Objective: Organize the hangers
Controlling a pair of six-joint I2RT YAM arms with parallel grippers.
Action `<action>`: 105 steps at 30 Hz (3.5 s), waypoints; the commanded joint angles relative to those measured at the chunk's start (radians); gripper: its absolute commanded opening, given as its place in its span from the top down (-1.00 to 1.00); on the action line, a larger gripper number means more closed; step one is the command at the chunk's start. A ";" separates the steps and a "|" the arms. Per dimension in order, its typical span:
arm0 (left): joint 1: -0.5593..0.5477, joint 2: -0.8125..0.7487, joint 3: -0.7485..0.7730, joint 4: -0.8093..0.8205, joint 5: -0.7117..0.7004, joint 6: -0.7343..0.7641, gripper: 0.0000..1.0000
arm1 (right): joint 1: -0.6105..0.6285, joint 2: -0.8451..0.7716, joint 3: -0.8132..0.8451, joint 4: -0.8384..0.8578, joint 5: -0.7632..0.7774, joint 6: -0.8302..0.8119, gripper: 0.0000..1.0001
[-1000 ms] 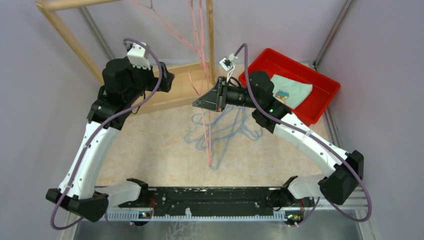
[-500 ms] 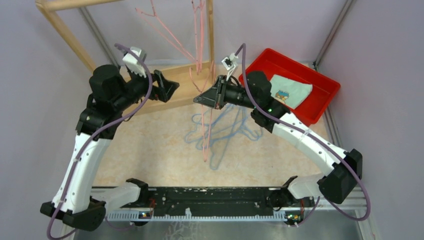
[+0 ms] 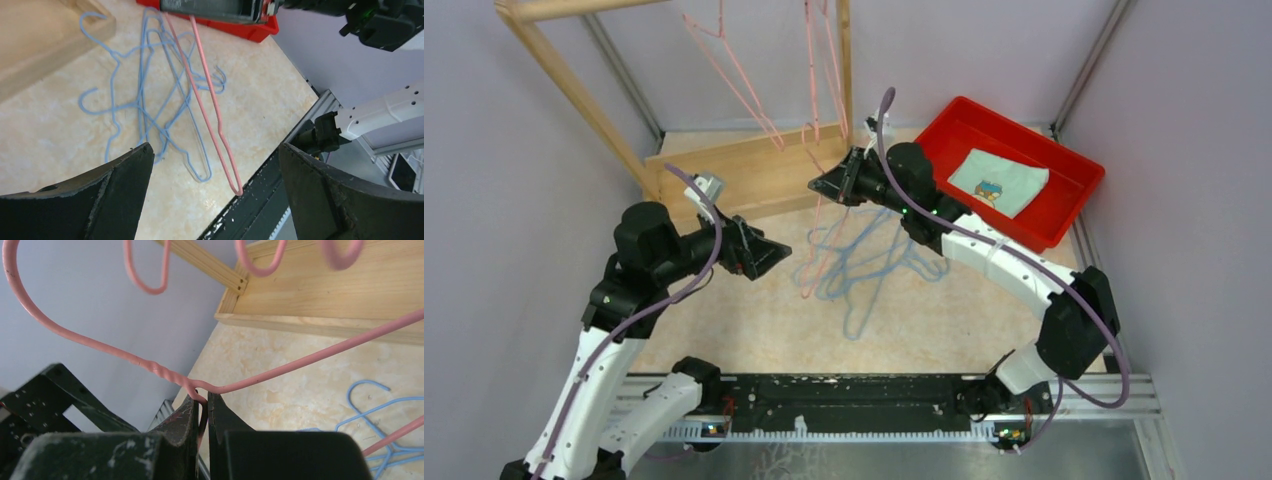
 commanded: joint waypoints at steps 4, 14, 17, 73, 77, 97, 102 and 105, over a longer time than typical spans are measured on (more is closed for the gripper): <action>-0.005 -0.020 -0.112 0.129 0.054 -0.100 -0.99 | 0.054 0.041 0.129 0.079 0.130 -0.015 1.00; -0.012 0.024 -0.153 0.161 0.066 -0.076 -0.99 | 0.132 0.100 0.275 0.079 0.110 0.028 1.00; -0.014 0.030 -0.173 0.155 0.055 -0.066 -0.79 | 0.138 0.087 0.294 0.076 0.094 0.053 1.00; -0.016 -0.030 0.256 -0.133 -0.723 0.200 1.00 | 0.040 -0.421 -0.111 -0.275 0.589 -0.249 -0.49; -0.016 -0.023 0.246 -0.158 -0.876 0.141 1.00 | 0.035 -0.415 -0.103 -0.280 0.585 -0.254 -0.49; -0.014 0.374 0.405 -0.048 -0.995 0.210 1.00 | -0.013 -0.411 -0.067 -0.276 0.589 -0.282 -0.49; 0.002 0.494 0.523 -0.013 -0.997 0.247 1.00 | -0.026 -0.414 -0.059 -0.280 0.587 -0.297 -0.50; 0.023 0.560 0.585 0.001 -0.965 0.248 1.00 | -0.038 -0.413 -0.052 -0.282 0.587 -0.302 -0.50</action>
